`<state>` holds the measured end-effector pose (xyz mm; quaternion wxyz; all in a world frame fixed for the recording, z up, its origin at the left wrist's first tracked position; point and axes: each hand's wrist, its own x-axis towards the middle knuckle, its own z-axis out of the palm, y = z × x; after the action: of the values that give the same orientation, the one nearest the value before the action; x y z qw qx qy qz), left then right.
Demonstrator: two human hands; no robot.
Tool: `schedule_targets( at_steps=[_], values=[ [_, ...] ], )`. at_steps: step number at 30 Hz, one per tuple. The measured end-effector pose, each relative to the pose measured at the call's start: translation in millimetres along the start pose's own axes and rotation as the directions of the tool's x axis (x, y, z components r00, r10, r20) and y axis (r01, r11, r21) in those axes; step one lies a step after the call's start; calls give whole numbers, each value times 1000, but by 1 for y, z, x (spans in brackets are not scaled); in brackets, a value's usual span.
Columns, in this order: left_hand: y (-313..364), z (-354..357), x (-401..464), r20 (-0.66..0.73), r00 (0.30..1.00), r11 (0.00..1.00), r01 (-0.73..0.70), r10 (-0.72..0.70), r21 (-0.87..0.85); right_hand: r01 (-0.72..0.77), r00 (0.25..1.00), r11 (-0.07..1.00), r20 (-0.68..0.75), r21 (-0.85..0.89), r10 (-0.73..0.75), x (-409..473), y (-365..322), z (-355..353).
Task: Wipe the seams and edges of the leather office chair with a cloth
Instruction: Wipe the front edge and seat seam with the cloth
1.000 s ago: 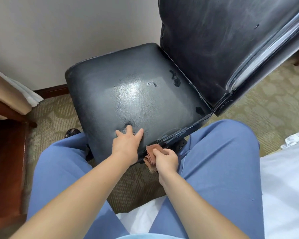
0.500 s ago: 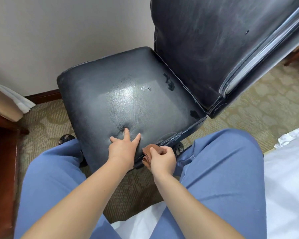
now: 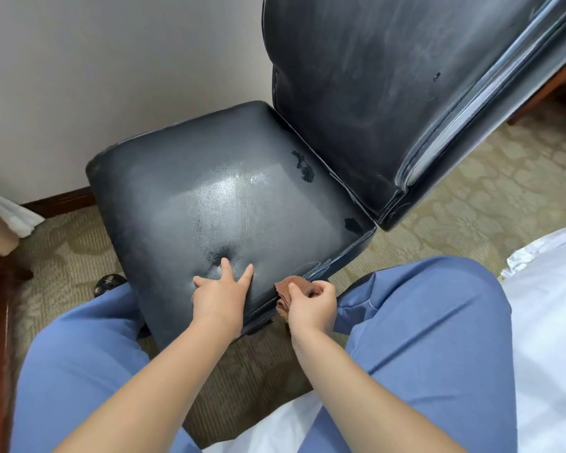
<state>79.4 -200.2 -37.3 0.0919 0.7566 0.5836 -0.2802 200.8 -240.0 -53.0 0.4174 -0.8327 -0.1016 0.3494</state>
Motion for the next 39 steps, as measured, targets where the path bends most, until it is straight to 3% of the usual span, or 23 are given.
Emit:
schedule_targets(
  at_steps=[3, 8, 13, 19, 25, 31, 36, 39],
  values=[
    [0, -1, -1, 0, 1000, 1000, 3, -3, 11, -14, 1000, 1000, 4, -6, 15, 1, -2, 0],
    [0, -3, -2, -1, 1000, 1000, 6, -6, -4, -26, 988, 998, 152, -52, 34, -6, 7, -1],
    [-2, -1, -1, -2, 1000, 1000, 21, -21, 2, -27, 1000, 1000, 0, 14, 27, 7, -9, -2],
    [-2, -3, -1, 12, 999, 999, 46, -46, -17, 17, 990, 999, 144, -42, -11, -10, 10, 6],
    [-5, -3, -1, 4, 999, 999, 46, -46, 9, -15, 999, 999, -39, -38, 13, 12, -2, 0],
    [-7, 1, -1, -10, 1000, 998, 26, -26, 51, 17, 993, 992, 119, -122, -2, 0, 15, 5],
    [-9, 1, -2, -16, 1000, 999, 16, -15, 46, -37, 999, 999, -9, -3, 37, 16, 4, 7],
    [-9, 1, -3, -15, 1000, 999, 16, -15, 50, -47, 998, 998, -43, -48, 45, 16, 2, 3]
  ],
)
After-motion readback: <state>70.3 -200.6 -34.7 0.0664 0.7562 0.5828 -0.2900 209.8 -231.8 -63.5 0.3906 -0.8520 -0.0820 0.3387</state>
